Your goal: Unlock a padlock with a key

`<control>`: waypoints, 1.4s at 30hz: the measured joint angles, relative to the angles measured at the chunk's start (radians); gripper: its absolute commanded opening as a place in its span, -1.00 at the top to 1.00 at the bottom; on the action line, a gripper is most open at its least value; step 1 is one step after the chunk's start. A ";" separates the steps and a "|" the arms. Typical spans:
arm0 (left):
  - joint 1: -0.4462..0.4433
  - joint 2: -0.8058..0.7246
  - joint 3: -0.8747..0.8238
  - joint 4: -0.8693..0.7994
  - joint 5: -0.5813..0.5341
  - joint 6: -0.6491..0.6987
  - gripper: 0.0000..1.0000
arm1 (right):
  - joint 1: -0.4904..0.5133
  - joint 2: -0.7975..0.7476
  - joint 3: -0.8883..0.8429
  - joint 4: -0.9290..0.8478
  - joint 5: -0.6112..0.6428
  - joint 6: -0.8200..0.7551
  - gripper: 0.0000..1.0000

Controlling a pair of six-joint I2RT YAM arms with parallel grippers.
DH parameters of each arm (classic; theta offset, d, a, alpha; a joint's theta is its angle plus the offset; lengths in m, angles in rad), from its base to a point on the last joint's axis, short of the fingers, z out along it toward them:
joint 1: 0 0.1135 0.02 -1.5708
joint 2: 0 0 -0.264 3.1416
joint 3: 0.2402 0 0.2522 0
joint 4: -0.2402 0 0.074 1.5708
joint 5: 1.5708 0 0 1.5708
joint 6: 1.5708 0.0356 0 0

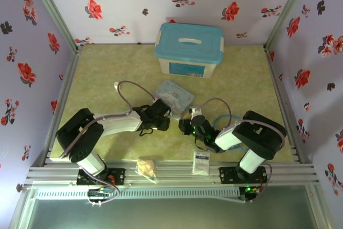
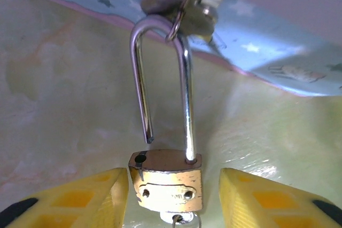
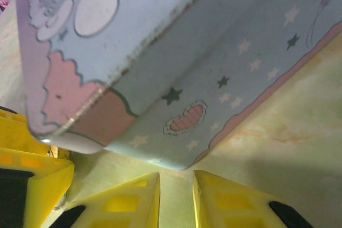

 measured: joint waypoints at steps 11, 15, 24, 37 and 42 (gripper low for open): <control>0.002 0.032 -0.012 0.043 -0.010 0.045 0.26 | 0.000 0.023 0.000 0.043 -0.008 0.016 0.53; 0.003 0.041 0.006 0.024 -0.016 0.055 0.36 | 0.000 0.030 0.000 0.054 -0.009 0.016 0.53; -0.061 0.112 0.143 -0.189 -0.189 0.031 0.42 | 0.000 0.063 0.000 0.111 -0.017 0.016 0.53; -0.199 0.279 0.354 -0.502 -0.503 -0.031 0.29 | 0.000 0.103 -0.008 0.198 -0.016 0.030 0.49; -0.216 0.279 0.363 -0.535 -0.537 -0.043 0.30 | -0.006 0.160 -0.026 0.322 -0.020 0.061 0.49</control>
